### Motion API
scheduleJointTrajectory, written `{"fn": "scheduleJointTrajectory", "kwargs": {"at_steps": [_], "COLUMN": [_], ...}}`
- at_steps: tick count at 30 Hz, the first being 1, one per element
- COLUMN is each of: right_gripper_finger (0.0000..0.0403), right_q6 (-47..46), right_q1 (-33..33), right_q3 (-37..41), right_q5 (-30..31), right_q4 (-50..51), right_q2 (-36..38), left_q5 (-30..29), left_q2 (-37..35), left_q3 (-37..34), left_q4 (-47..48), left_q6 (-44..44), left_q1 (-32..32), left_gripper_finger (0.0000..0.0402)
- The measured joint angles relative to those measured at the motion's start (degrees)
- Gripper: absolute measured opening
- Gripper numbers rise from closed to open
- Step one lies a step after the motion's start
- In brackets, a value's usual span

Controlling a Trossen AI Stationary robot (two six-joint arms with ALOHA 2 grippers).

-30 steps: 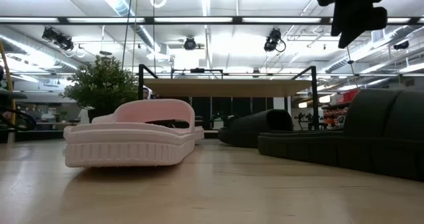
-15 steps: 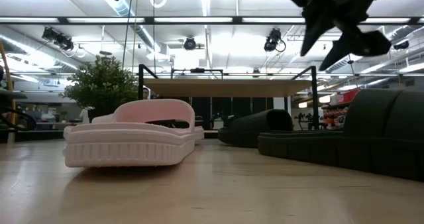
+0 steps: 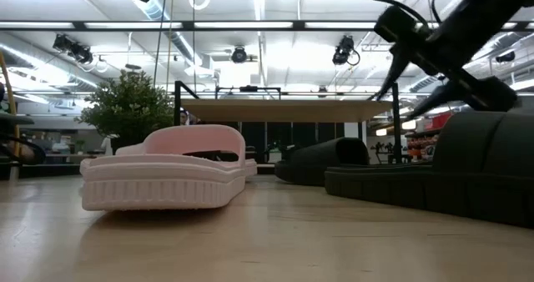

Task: Pick and place slides into the shelf
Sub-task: Put the top black slide on the shelf

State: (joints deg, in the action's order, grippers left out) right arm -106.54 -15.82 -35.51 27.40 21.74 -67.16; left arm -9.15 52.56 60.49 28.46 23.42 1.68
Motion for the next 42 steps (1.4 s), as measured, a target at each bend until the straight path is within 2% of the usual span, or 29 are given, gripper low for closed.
{"fn": "scheduleJointTrajectory", "kwargs": {"at_steps": [5,13,19,23,29,35,42], "right_gripper_finger": [0.0227,0.0227,0.0226,0.0226,0.0226,0.0226,0.0226], "right_q6": [-1.50,-1.60,-1.46,-1.53,-2.09,-2.96,-2.54], "right_q1": [-1.70,-3.84,-4.26,-4.26,-4.19,-4.21,-4.23], "right_q3": [0.88,0.94,1.03,3.40,8.84,11.61,15.93], "right_q5": [-0.17,-8.35,-9.18,-9.33,-9.34,-9.28,-9.27], "right_q4": [2.37,10.08,13.33,11.81,2.70,1.36,-10.61], "right_q2": [0.00,0.00,0.00,0.04,0.04,0.04,0.02], "left_q5": [0.00,0.00,0.00,0.00,0.00,0.00,-0.02], "left_q2": [0.00,0.00,0.00,0.00,0.00,0.00,0.00], "left_q3": [0.00,0.00,0.00,0.00,0.00,0.00,0.00], "left_q4": [1.08,1.01,1.03,1.01,1.01,1.00,0.99], "left_q6": [0.00,0.00,0.00,0.00,0.00,0.00,0.03], "left_q1": [0.01,0.00,-0.01,0.01,-0.01,-0.01,0.01], "left_gripper_finger": [0.0137,0.0144,0.0137,0.0136,0.0143,0.0141,0.0133]}}
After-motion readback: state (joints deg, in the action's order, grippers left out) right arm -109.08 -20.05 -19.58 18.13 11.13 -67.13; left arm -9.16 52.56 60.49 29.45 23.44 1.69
